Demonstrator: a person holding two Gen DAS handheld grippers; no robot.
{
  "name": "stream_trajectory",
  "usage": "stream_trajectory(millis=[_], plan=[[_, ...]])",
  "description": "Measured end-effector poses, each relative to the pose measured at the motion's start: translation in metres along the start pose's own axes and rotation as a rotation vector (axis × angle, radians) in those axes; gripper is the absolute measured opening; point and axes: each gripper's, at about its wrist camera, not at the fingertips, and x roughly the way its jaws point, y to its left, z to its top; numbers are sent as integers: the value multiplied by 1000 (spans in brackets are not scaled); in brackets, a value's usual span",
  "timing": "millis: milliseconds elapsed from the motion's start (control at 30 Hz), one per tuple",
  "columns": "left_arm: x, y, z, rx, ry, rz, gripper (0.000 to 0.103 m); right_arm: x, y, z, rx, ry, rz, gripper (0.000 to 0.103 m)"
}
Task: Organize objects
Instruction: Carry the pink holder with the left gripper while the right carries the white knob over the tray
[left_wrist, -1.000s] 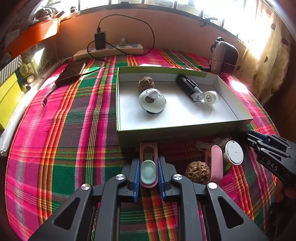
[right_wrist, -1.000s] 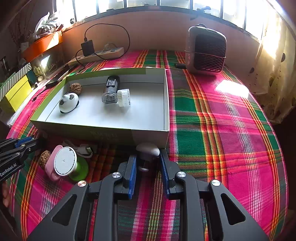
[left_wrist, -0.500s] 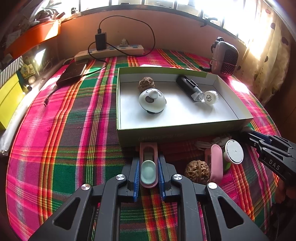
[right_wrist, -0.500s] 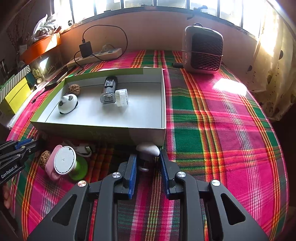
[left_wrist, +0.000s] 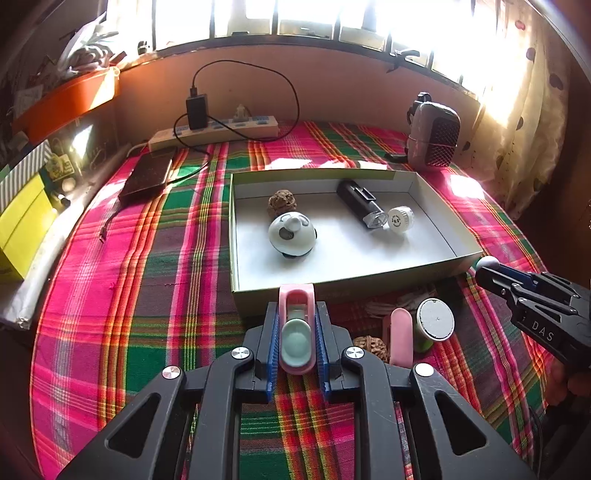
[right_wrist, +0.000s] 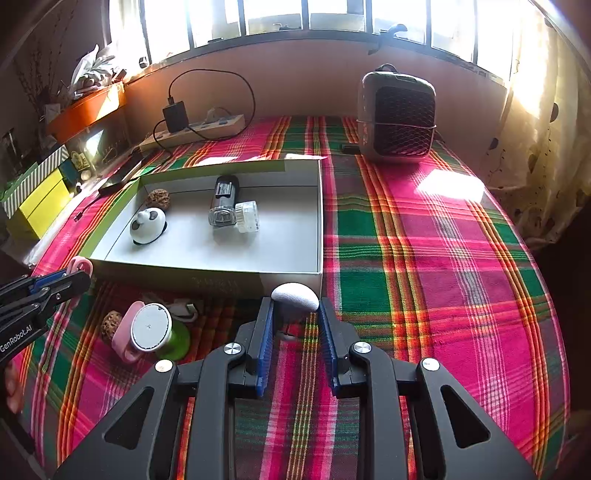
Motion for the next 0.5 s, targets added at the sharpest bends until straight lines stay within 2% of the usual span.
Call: stream_trajectory(millis=[267, 500], plan=[[-4, -8, 17, 18, -20, -37, 16, -16, 2, 17, -8, -43, 16, 25], [4, -14, 37, 23, -24, -71, 16, -13, 8, 38, -36, -56, 29, 25]])
